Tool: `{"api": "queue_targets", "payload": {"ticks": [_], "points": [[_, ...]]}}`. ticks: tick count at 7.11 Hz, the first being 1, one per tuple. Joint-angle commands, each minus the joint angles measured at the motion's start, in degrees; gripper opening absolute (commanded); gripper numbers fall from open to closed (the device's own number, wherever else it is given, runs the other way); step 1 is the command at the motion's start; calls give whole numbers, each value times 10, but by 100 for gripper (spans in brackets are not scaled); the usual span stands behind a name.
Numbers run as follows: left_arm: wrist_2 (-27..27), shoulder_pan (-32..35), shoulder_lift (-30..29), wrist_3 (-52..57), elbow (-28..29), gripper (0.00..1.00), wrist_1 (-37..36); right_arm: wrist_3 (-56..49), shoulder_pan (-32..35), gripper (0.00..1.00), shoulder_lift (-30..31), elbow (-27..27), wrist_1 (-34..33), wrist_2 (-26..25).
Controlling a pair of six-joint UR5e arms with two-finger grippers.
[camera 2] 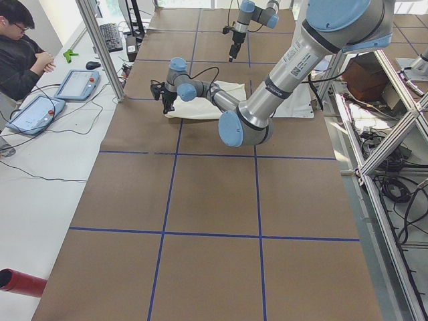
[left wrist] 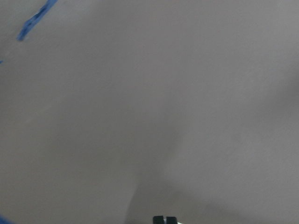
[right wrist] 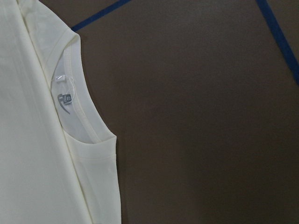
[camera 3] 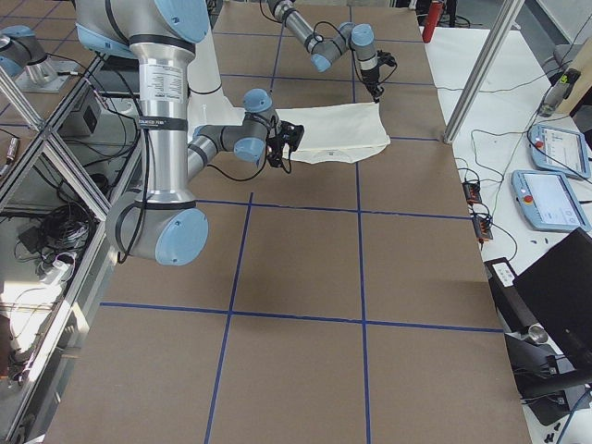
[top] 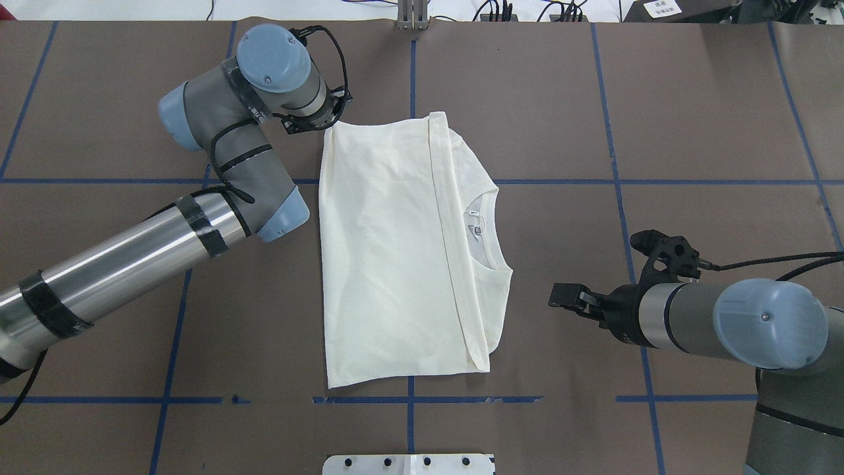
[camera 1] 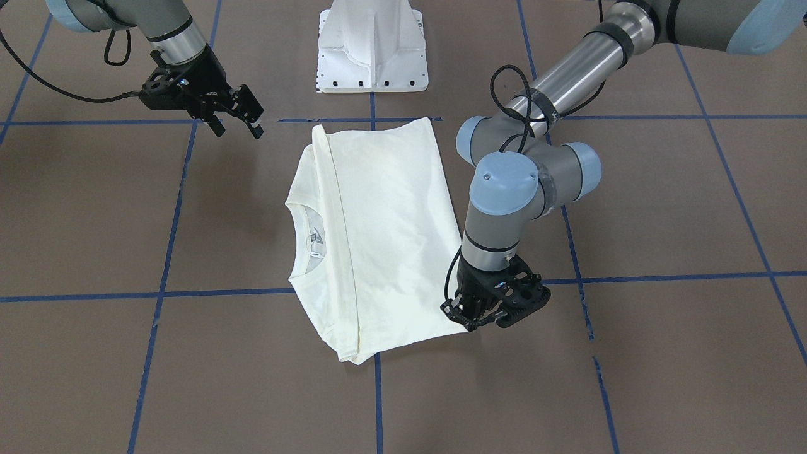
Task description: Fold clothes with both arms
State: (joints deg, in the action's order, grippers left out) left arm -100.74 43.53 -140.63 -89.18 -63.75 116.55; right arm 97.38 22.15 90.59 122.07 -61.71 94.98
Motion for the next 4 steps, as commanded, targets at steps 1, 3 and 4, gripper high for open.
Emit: {"api": "queue_targets", "payload": {"ticks": [1, 3, 4], "points": [[4, 2, -32, 3, 83, 0, 85, 1, -2, 100, -1, 0, -1, -1], [21, 2, -32, 15, 92, 0, 93, 1, -2, 100, -2, -5, -1, -3], [21, 2, -30, 17, 92, 99, 102, 1, -2, 100, -15, -8, -3, -4]]}}
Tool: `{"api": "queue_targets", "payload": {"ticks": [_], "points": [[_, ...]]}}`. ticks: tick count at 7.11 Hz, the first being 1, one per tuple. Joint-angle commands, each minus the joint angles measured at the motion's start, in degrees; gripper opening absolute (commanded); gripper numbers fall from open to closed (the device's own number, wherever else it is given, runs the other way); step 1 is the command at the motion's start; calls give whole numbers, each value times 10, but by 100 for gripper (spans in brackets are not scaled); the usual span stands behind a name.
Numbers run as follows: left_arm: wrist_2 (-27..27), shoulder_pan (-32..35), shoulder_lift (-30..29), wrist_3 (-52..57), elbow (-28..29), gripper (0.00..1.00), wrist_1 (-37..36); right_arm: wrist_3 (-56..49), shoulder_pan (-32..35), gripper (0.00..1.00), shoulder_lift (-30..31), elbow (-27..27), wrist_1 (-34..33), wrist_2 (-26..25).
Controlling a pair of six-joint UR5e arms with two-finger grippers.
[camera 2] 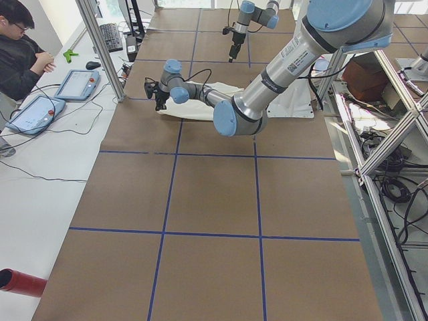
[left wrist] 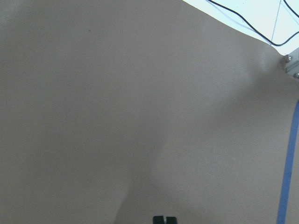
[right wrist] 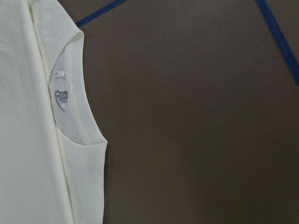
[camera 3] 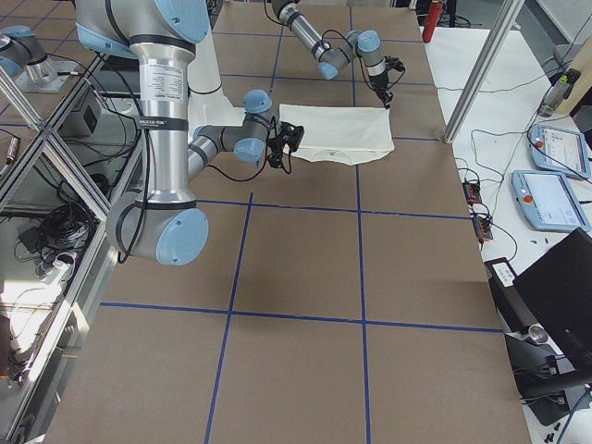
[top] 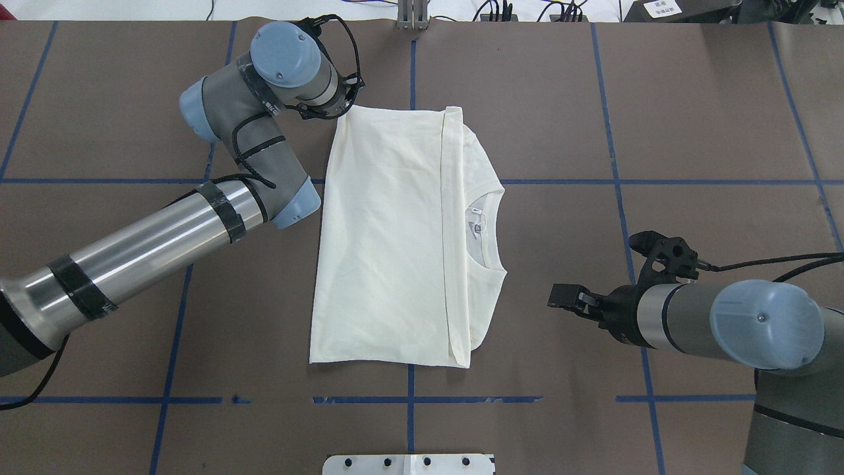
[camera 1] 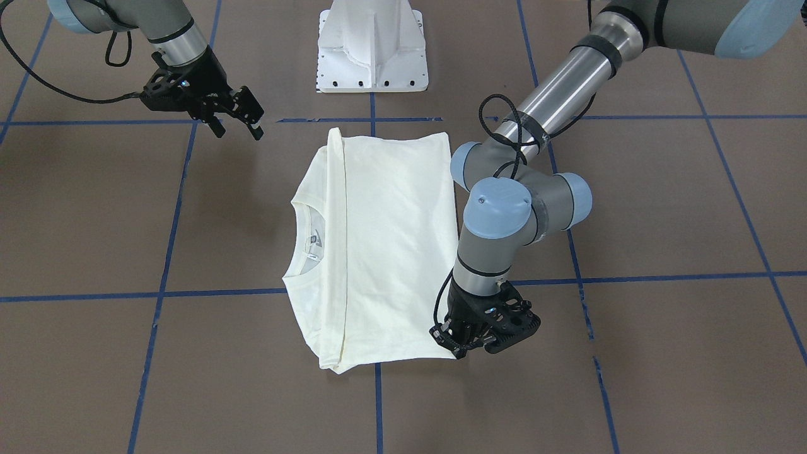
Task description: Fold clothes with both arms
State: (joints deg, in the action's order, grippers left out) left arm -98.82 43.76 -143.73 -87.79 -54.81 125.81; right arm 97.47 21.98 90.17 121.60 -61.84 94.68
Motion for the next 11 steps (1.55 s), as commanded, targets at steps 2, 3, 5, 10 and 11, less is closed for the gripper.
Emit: {"api": "queue_targets", "payload": {"ticks": [2, 3, 5, 10, 11], "points": [[-26, 14, 3, 23, -15, 100, -2, -3, 5, 100, -66, -14, -84, 1], [-54, 16, 21, 51, -67, 100, -57, -41, 6, 100, -123, -20, -175, 2], [-57, 16, 107, 126, -269, 100, -198, -88, 3, 100, -266, -110, -279, 3], [-104, 9, 206, 132, -468, 100, -276, -207, -33, 100, -347, -191, -349, 38], [-104, 8, 206, 132, -467, 100, -277, -208, -38, 100, -351, -210, -350, 45]]}}
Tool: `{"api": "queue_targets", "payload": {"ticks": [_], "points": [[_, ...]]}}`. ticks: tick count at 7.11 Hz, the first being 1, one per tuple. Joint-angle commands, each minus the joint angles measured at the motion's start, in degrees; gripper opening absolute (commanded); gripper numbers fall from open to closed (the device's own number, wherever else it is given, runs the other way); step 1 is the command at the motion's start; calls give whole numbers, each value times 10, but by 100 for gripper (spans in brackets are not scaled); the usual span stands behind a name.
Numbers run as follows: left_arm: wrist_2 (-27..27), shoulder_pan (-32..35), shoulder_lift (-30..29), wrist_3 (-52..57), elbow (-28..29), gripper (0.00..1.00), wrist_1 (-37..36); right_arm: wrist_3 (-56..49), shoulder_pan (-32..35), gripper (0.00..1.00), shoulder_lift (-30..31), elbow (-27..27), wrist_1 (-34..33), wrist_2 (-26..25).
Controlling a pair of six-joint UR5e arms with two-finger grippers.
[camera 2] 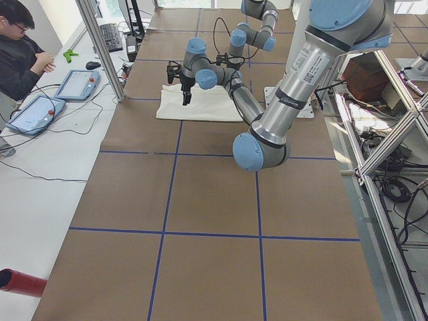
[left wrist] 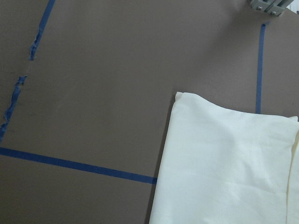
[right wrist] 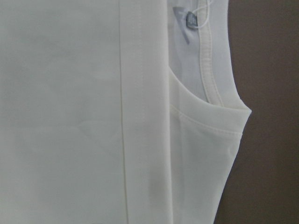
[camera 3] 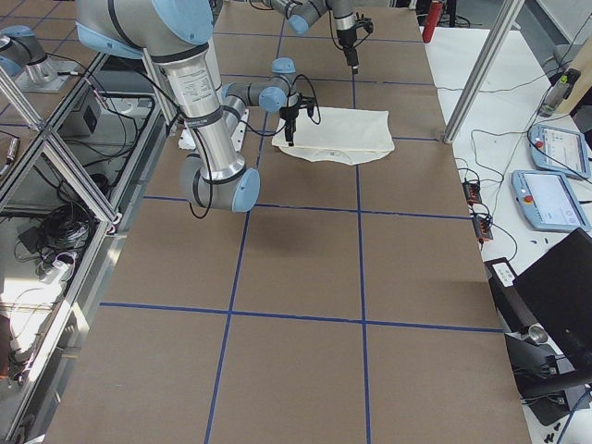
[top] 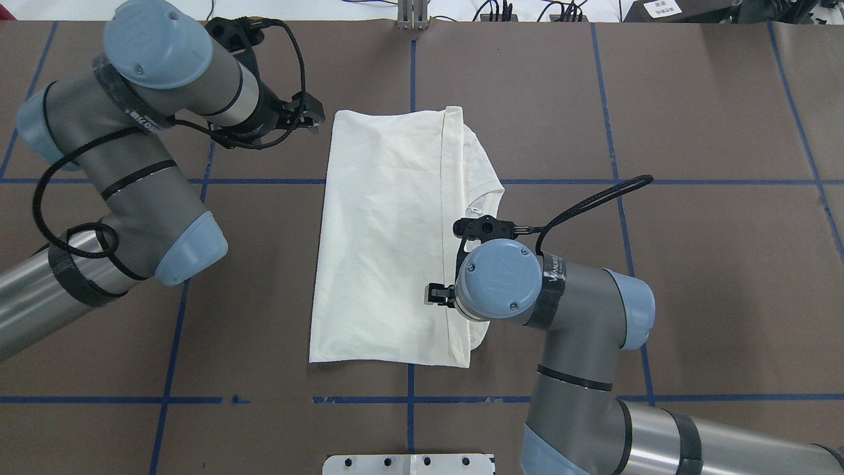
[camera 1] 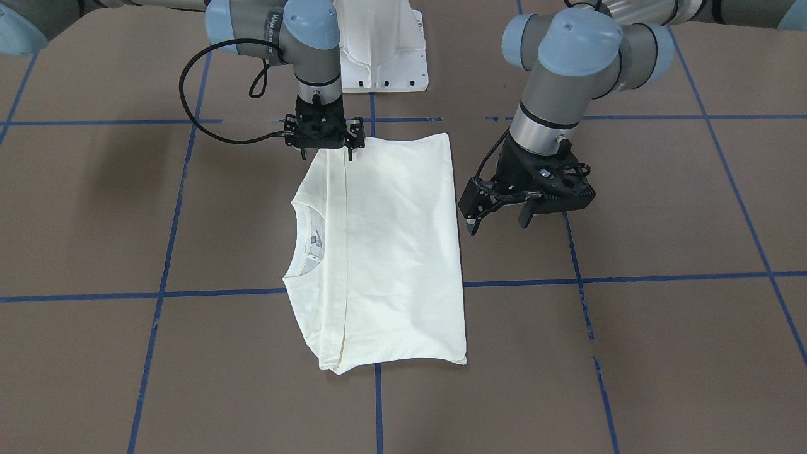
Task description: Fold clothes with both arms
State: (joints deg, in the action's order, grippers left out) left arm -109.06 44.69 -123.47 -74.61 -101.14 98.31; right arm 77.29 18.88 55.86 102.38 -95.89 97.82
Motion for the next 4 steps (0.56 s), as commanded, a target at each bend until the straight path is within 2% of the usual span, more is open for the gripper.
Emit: {"api": "queue_targets", "payload": {"ticks": [1, 4], "points": [[-2, -4, 3, -1, -5, 100, -2, -6, -8, 100, -26, -42, -12, 30], [-4, -8, 11, -4, -5, 100, -1, -14, -13, 100, -28, -50, -50, 39]]}}
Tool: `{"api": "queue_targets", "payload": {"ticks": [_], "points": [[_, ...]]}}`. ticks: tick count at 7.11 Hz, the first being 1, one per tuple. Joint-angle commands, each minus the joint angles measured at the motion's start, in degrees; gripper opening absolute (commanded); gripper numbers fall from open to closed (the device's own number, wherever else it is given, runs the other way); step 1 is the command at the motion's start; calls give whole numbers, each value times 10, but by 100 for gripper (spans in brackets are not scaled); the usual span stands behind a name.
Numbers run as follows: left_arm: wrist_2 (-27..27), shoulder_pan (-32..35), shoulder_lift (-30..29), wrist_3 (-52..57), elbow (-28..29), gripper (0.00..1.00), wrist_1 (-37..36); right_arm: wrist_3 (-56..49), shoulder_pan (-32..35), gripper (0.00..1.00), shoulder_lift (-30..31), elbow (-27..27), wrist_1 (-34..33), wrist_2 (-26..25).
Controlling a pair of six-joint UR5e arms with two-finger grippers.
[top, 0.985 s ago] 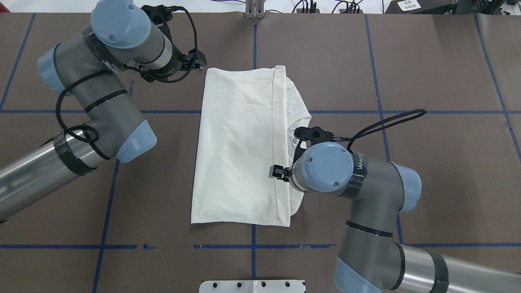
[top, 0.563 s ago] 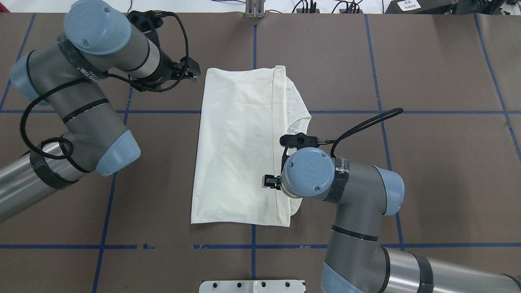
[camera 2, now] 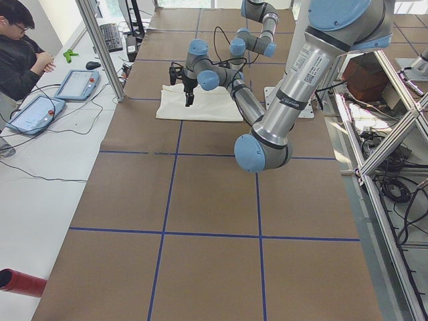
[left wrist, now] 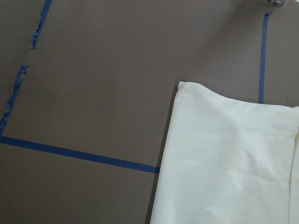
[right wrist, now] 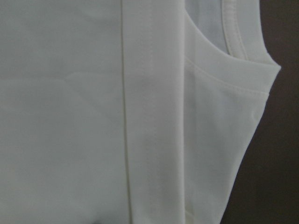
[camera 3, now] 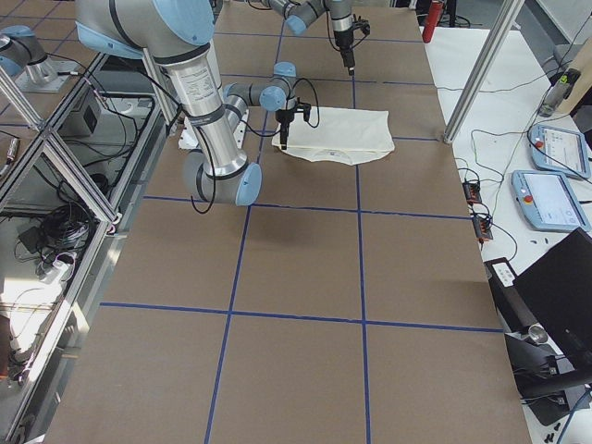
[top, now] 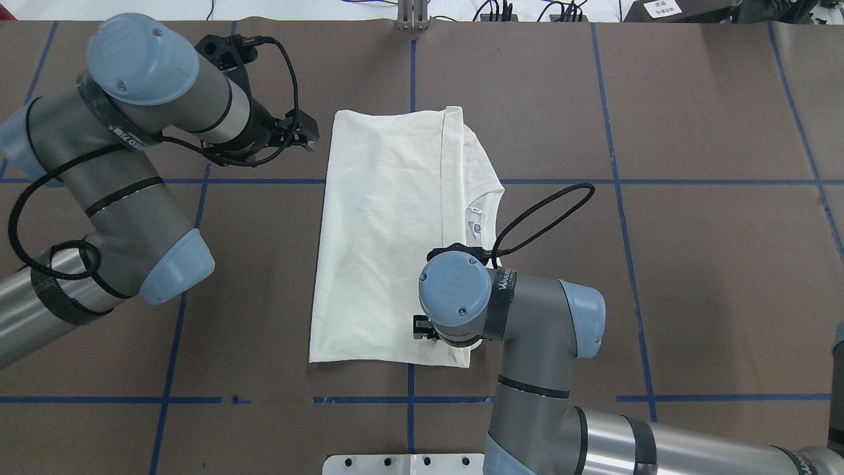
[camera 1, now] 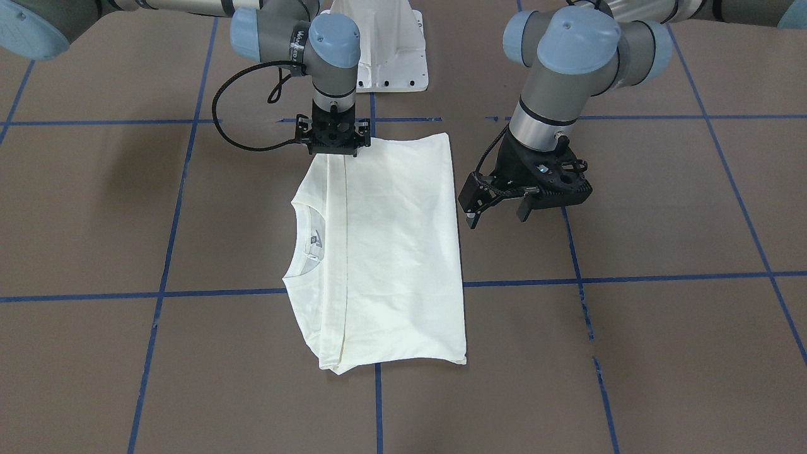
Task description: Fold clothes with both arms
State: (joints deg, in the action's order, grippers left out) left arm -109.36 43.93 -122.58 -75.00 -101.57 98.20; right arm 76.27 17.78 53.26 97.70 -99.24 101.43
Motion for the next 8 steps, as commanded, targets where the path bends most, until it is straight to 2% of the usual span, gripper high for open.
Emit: {"api": "queue_targets", "payload": {"ticks": [1, 8], "points": [[-1, -1, 3, -2, 1, 100, 1, -10, -1, 100, -2, -1, -33, 3], [-1, -12, 3, -3, 6, 100, 7, -51, 18, 100, 9, 18, -104, 3]]}}
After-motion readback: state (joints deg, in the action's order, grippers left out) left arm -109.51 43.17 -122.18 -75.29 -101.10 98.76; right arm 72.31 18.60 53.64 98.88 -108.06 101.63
